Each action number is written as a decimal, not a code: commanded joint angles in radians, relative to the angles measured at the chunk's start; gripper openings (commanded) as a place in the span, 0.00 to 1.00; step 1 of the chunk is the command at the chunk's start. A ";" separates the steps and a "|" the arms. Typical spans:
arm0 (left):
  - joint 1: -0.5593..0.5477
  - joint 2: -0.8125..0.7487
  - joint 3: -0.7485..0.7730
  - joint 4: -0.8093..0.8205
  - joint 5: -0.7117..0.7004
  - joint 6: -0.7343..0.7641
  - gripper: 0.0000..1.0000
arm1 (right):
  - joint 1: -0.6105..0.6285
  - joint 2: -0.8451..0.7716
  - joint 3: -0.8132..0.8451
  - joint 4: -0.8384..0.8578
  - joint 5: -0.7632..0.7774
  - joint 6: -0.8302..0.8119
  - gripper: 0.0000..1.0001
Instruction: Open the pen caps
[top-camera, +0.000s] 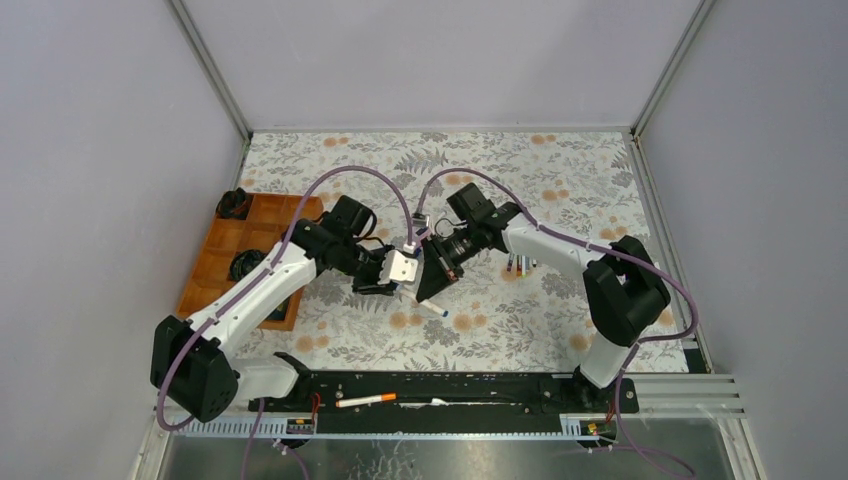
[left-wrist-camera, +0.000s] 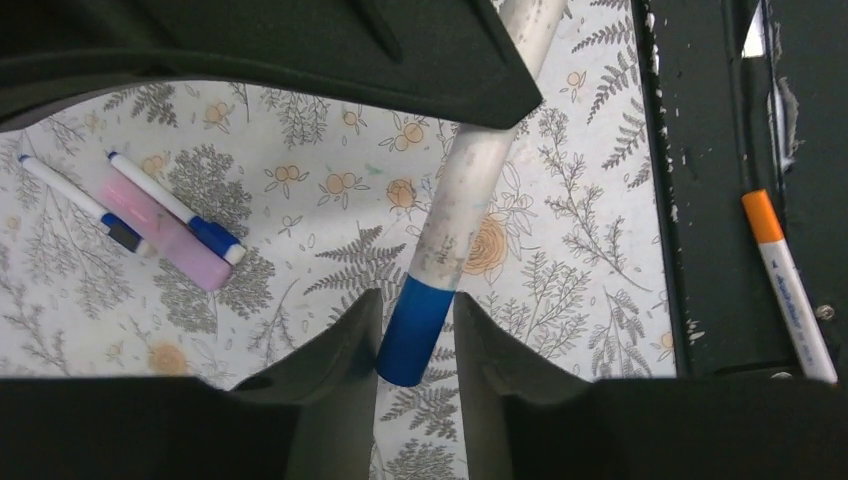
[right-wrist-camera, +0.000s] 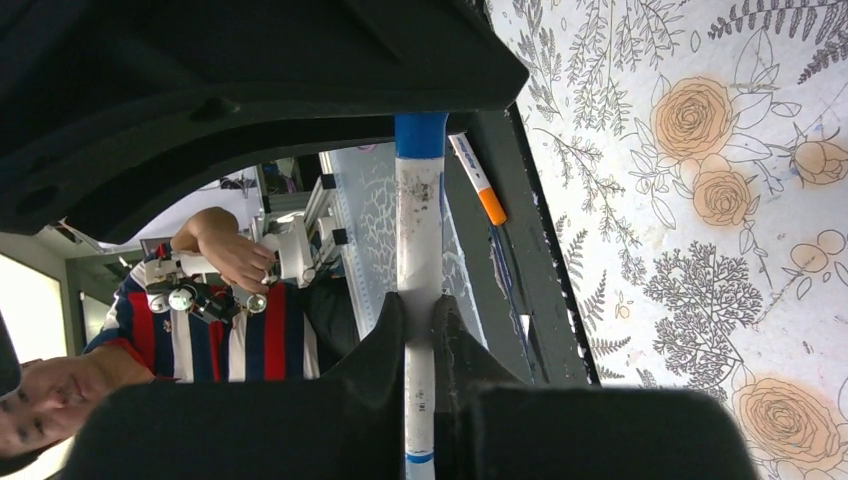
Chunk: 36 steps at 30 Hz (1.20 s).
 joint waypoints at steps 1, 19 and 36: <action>-0.013 0.012 -0.020 -0.023 -0.030 0.038 0.30 | 0.007 0.023 0.043 -0.024 -0.039 -0.005 0.00; -0.038 0.008 -0.022 -0.048 -0.112 0.071 0.00 | 0.075 0.088 0.024 0.083 0.023 0.086 0.00; 0.233 0.066 -0.021 -0.016 -0.344 0.292 0.00 | -0.067 -0.156 -0.190 -0.085 0.243 -0.003 0.00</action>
